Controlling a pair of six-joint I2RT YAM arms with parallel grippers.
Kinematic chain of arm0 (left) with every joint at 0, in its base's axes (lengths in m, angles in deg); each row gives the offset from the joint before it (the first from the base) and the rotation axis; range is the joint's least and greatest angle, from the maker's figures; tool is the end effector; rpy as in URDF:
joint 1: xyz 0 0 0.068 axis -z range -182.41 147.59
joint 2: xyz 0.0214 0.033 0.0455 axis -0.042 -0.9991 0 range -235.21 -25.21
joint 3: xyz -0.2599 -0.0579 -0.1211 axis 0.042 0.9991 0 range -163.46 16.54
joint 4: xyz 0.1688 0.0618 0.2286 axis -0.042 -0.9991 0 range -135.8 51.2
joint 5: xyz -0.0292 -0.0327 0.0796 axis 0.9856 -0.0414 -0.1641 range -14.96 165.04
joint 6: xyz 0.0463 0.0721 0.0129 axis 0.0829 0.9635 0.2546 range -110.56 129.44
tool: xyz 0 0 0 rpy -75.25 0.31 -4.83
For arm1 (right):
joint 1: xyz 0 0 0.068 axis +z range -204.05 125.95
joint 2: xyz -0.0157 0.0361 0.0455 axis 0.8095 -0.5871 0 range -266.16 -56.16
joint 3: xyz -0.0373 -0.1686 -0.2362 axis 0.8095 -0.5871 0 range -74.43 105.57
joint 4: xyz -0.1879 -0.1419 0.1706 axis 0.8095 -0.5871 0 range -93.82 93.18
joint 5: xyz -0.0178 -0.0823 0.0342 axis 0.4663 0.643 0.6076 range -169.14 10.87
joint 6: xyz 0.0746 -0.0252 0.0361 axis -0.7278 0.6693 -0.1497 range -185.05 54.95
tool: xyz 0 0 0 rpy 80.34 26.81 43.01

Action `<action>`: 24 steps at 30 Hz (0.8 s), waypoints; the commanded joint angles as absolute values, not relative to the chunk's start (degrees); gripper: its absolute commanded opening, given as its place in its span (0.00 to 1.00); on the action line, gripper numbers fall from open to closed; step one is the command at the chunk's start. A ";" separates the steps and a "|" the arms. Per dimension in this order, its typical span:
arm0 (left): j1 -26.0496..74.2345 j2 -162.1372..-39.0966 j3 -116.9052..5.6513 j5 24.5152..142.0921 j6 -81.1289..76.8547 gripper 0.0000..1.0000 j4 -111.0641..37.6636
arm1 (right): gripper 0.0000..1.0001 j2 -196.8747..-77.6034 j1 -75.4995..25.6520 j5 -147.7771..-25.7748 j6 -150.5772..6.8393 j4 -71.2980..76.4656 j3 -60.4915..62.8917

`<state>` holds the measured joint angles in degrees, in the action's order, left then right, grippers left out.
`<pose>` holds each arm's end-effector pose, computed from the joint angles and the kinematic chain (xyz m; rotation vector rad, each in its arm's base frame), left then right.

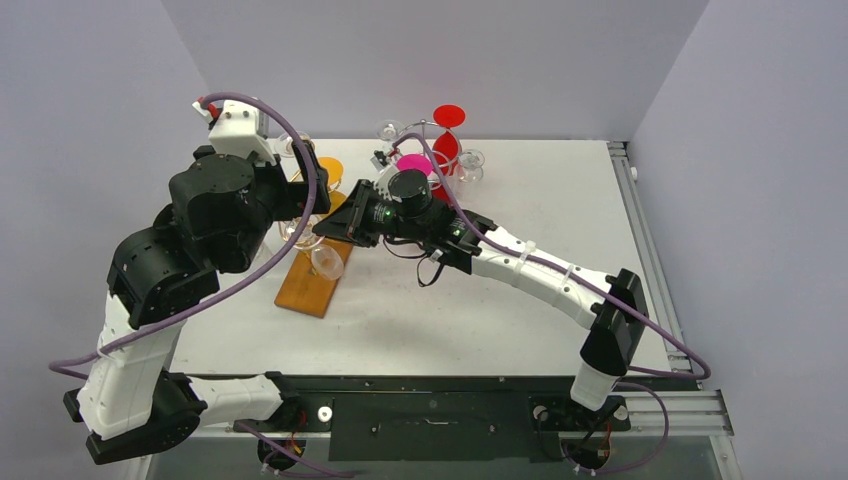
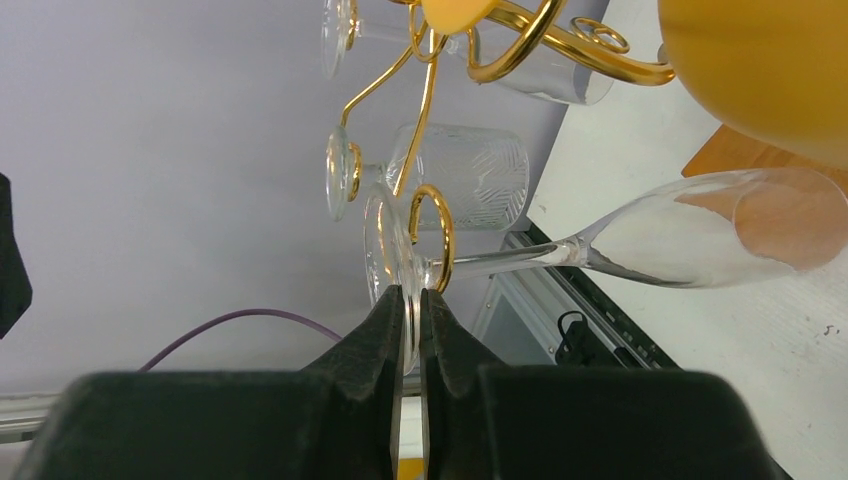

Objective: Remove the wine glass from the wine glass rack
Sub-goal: Pick up the wine glass from the wine rack.

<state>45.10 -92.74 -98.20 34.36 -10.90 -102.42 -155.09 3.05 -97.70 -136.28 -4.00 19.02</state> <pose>0.1595 -0.1002 0.5823 -0.0600 1.7895 -0.1896 0.2444 0.4227 0.3956 -0.0151 2.2256 1.7471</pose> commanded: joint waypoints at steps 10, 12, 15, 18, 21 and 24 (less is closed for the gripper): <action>44.94 -92.78 -98.76 33.69 -11.01 0.96 -99.88 | 0.00 -151.57 4.27 -99.74 -137.68 2.53 20.30; 44.94 -92.75 -98.77 33.71 -11.10 0.96 -99.95 | 0.00 -151.90 4.55 -100.02 -137.73 2.50 20.70; 44.92 -92.56 -98.58 33.67 -11.14 0.96 -100.10 | 0.00 -152.40 5.09 -100.28 -137.82 2.59 21.41; 44.89 -92.54 -98.57 33.65 -11.20 0.96 -100.06 | 0.00 -152.86 5.42 -100.44 -137.83 2.63 22.05; 44.92 -92.55 -98.66 33.66 -11.21 0.96 -100.06 | 0.00 -153.56 5.60 -100.49 -137.91 2.64 22.89; 44.92 -92.38 -98.61 33.65 -11.29 0.96 -100.11 | 0.00 -154.63 5.63 -100.64 -137.97 2.42 24.04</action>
